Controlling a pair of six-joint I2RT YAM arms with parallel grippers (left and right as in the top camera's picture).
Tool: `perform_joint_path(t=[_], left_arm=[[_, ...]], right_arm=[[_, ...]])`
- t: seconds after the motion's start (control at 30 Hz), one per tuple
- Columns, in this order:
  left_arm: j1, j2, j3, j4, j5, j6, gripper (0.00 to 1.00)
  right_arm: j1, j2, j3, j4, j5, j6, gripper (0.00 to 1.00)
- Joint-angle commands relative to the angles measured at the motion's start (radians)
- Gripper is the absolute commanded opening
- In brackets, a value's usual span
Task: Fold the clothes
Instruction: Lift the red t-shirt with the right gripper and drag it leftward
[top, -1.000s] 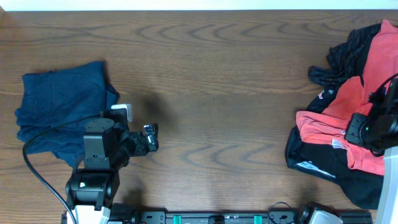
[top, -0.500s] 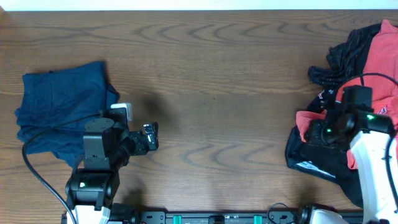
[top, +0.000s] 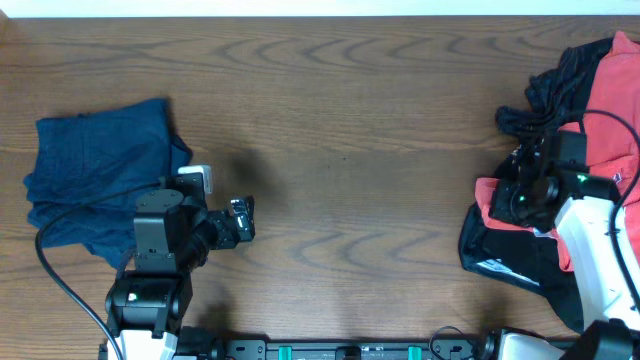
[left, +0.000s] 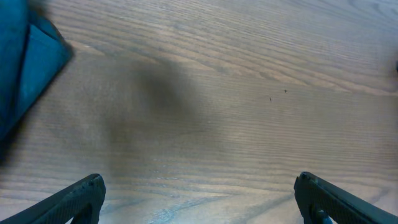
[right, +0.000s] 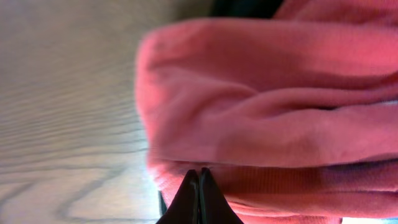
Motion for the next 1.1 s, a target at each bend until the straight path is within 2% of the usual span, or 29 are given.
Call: perform_joint_path(t=[0.0, 0.07, 0.13, 0.3, 0.37, 0.4, 0.43, 0.47, 0.57, 0.67, 0.8, 0.97, 1.07], left_arm=[[0.006, 0.000, 0.021, 0.007, 0.013, -0.010, 0.98], [0.006, 0.000, 0.021, 0.007, 0.013, -0.010, 0.98], [0.006, 0.000, 0.021, 0.007, 0.013, -0.010, 0.98], [0.006, 0.000, 0.021, 0.007, 0.013, -0.010, 0.98], [0.006, 0.000, 0.021, 0.007, 0.013, -0.010, 0.98], [0.006, 0.000, 0.021, 0.007, 0.013, -0.010, 0.98], [0.006, 0.000, 0.021, 0.007, 0.013, -0.010, 0.98], [0.006, 0.000, 0.021, 0.007, 0.013, -0.010, 0.98], [0.006, 0.000, 0.021, 0.007, 0.013, -0.010, 0.98], [0.006, 0.000, 0.021, 0.006, 0.013, -0.010, 0.98], [0.006, 0.000, 0.021, 0.007, 0.013, -0.010, 0.98], [0.006, 0.000, 0.021, 0.007, 0.013, -0.010, 0.98], [0.006, 0.000, 0.021, 0.007, 0.013, -0.010, 0.98]], right_arm=[[0.008, -0.070, 0.135, 0.017, -0.119, -0.043, 0.01], [0.008, -0.103, 0.189, 0.049, -0.212, -0.097, 0.01], [0.008, -0.131, 0.225, 0.076, -0.177, -0.094, 0.01], [0.005, -0.131, 0.232, 0.100, 0.250, 0.060, 0.02], [-0.006, -0.097, 0.225, 0.113, 0.375, 0.089, 0.21], [-0.016, -0.071, 0.224, 0.131, 0.395, 0.090, 0.34], [-0.031, -0.039, 0.224, 0.154, 0.393, 0.090, 0.40], [-0.042, -0.008, 0.224, 0.178, 0.387, 0.090, 0.43], [-0.083, 0.106, 0.224, 0.265, 0.381, 0.091, 0.44], [-0.116, 0.211, 0.224, 0.337, 0.327, 0.091, 0.52], [-0.149, 0.327, 0.224, 0.387, 0.308, 0.130, 0.52], [-0.171, 0.421, 0.224, 0.418, 0.307, 0.147, 0.48], [-0.177, 0.465, 0.224, 0.420, 0.307, 0.147, 0.40]])
